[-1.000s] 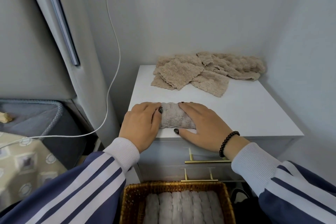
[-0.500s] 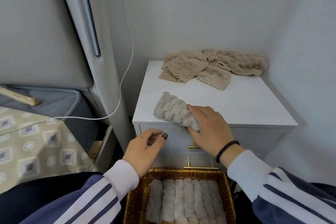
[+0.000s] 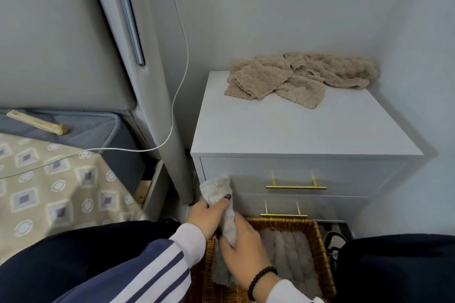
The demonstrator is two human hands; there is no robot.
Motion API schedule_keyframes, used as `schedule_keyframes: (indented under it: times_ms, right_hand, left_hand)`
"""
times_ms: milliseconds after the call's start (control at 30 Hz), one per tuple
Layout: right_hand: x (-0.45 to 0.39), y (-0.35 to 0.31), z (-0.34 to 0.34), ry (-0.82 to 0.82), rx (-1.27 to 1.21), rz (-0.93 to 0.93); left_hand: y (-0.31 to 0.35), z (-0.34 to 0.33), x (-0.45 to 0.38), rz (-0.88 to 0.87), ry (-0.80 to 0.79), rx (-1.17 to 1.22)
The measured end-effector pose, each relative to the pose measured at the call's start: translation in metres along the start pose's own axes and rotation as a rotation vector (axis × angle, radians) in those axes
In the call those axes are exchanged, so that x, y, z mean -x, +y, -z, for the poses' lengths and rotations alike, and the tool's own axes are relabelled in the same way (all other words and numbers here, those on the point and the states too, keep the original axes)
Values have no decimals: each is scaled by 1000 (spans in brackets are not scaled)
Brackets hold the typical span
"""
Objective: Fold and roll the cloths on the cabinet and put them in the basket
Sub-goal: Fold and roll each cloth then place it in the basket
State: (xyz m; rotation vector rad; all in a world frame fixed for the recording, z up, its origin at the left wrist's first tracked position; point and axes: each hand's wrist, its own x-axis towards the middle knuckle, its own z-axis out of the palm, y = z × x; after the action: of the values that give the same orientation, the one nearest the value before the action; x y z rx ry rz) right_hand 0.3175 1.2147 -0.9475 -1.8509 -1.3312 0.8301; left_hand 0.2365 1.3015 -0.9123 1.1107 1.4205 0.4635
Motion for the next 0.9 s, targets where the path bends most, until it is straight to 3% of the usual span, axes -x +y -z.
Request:
schedule_keyframes:
  times_ms: [167,367,633,900]
  right_hand:
    - [-1,15,-33,-206,-41,-278]
    - [-12,33,-60,-387,85,-305]
    - [-30,67,-91,-423,-24,-466]
    - [-55,90,-114,-426,-47,-537]
  left_hand:
    - [-25,0,-26,89,-27,-438]
    - [-54,2,-49,183,10,-691]
    - [-98,1,-95,295,-8,-866]
    - [-133,-14,-140,292,-51,-1003]
